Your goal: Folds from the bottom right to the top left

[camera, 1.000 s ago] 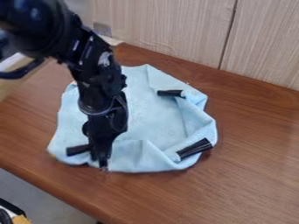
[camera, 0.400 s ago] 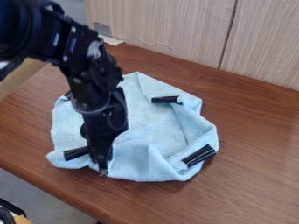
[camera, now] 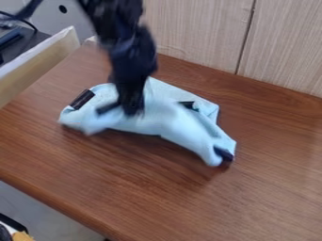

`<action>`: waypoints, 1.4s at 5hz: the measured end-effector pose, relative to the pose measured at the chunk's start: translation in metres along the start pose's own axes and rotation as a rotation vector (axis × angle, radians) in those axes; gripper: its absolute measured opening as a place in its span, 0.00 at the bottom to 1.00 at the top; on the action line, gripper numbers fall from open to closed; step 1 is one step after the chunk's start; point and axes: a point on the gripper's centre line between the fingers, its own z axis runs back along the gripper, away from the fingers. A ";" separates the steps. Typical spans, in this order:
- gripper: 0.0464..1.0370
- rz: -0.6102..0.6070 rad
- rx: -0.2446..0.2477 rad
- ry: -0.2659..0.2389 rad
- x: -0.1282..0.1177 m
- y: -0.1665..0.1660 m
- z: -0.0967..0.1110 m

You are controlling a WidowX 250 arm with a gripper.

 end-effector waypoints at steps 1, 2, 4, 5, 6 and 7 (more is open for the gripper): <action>0.05 0.075 -0.028 0.008 0.016 0.042 -0.006; 0.05 0.151 -0.042 0.032 0.020 0.079 -0.025; 0.04 0.266 -0.025 0.085 0.003 0.122 -0.072; 0.04 0.298 0.003 0.109 -0.008 0.129 -0.089; 0.08 0.326 0.011 0.116 -0.015 0.130 -0.091; 0.27 0.342 0.011 0.136 -0.020 0.130 -0.090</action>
